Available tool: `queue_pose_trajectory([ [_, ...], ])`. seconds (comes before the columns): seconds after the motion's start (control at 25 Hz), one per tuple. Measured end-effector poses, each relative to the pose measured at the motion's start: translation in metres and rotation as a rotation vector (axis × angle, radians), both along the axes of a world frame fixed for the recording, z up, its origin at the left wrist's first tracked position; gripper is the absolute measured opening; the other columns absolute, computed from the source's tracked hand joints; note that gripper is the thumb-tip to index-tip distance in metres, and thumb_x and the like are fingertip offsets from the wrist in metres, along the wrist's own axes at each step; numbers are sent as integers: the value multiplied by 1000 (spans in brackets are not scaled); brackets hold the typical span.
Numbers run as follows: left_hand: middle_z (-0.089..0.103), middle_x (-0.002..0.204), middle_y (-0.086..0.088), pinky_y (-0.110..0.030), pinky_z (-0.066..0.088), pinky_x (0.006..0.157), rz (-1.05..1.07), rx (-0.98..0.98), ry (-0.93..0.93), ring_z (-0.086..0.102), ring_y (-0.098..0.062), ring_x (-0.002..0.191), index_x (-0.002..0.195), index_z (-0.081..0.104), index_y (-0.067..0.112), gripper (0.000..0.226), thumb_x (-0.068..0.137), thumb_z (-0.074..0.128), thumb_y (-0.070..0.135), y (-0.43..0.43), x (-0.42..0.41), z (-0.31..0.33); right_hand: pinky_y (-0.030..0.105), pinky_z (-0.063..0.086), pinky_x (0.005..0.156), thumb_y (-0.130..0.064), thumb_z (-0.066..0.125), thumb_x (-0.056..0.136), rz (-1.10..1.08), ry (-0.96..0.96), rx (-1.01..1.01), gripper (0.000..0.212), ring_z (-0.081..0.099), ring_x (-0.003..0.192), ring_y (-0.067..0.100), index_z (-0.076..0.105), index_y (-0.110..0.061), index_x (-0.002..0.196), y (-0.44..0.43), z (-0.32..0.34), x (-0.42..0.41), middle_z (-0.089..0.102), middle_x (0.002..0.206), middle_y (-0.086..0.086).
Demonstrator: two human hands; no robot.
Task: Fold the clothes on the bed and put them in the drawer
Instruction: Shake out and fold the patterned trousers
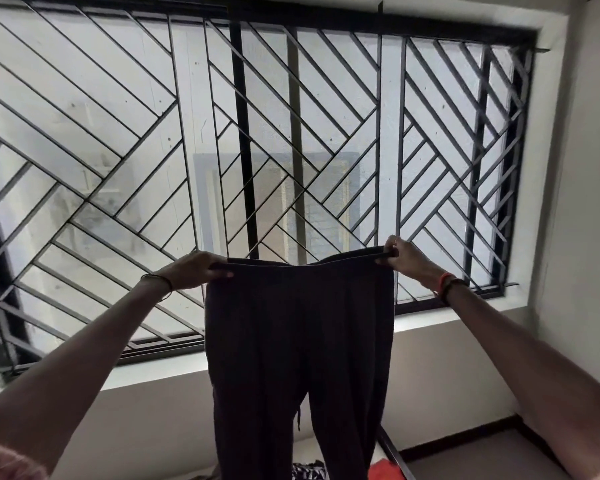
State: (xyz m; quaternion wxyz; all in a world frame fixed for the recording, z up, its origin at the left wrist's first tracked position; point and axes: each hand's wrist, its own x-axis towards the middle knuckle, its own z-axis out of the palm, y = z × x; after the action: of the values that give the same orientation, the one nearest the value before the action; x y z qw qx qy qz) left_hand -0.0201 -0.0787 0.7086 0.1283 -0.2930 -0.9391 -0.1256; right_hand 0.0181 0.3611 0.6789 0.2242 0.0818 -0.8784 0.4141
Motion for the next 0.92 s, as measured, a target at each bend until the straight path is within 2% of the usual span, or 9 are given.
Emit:
queue_pose_trajectory([
  [0.04, 62, 72, 20, -18, 41, 70, 9, 47, 26, 61, 5, 76, 87, 67, 36, 10, 92, 60, 30, -2, 0, 1, 19, 39, 60, -2, 68, 84, 40, -1, -60, 32, 45, 67, 12, 42, -17, 75, 1, 2, 3, 51, 74, 3],
  [0.12, 64, 93, 5, -35, 47, 78, 113, 59, 190, 64, -16, 92, 108, 68, 28, 20, 93, 57, 36, -3, -5, -1, 13, 41, 57, -3, 69, 84, 94, -16, -148, 30, 49, 65, 8, 44, -17, 78, 1, 9, 8, 54, 73, 0],
  [0.2, 63, 102, -5, -40, 45, 81, 248, 103, 320, 62, -28, 98, 114, 64, 23, 26, 94, 54, 36, 3, -9, -1, 13, 42, 56, -4, 72, 81, 64, 9, -166, 31, 50, 66, 9, 44, -18, 80, -2, 17, 6, 55, 74, 1],
  [0.36, 67, 98, -15, -35, 43, 77, 223, 530, 306, 62, -35, 95, 103, 59, 9, 15, 90, 59, 16, 31, -10, 0, 37, 52, 74, -12, 78, 75, -73, 100, -191, 37, 60, 81, 24, 52, -18, 101, -10, 27, -12, 62, 92, 15],
  [0.48, 64, 91, -14, -30, 42, 75, 233, 885, 209, 59, -28, 86, 121, 51, 7, 40, 84, 66, 5, 43, -7, 1, 43, 55, 88, -34, 77, 71, -123, 70, -162, 46, 67, 94, 27, 65, -7, 107, -12, 28, -22, 70, 102, 12],
  [0.56, 69, 94, -14, -33, 49, 81, 278, 935, 162, 64, -28, 91, 119, 61, 6, 42, 80, 73, 14, 37, -15, 1, 31, 55, 84, -21, 71, 84, -64, 86, -218, 28, 66, 91, 20, 67, -5, 106, -21, 33, -11, 70, 99, 7],
  [0.68, 73, 97, -10, -36, 55, 85, 109, 900, 127, 68, -20, 93, 104, 73, 12, 24, 82, 73, 20, 19, -14, 0, 10, 50, 68, -14, 61, 92, 47, 84, -278, 19, 62, 85, 11, 64, -5, 109, -22, 40, 5, 67, 93, 1],
  [0.8, 71, 95, -7, -18, 53, 66, -162, 1049, -63, 65, -7, 80, 107, 70, 9, 21, 89, 64, 17, 11, 6, 2, 16, 55, 66, -15, 61, 91, 244, -36, -410, 17, 67, 79, 11, 65, -7, 106, -14, 50, 24, 70, 91, 2],
  [0.92, 69, 79, 1, -17, 48, 56, -254, 1124, -296, 62, -8, 68, 107, 69, 9, 24, 93, 57, 25, 2, 14, 6, 22, 58, 74, -16, 59, 88, 409, -135, -568, 23, 70, 81, 13, 65, -3, 106, -7, 60, 32, 73, 94, 6],
])
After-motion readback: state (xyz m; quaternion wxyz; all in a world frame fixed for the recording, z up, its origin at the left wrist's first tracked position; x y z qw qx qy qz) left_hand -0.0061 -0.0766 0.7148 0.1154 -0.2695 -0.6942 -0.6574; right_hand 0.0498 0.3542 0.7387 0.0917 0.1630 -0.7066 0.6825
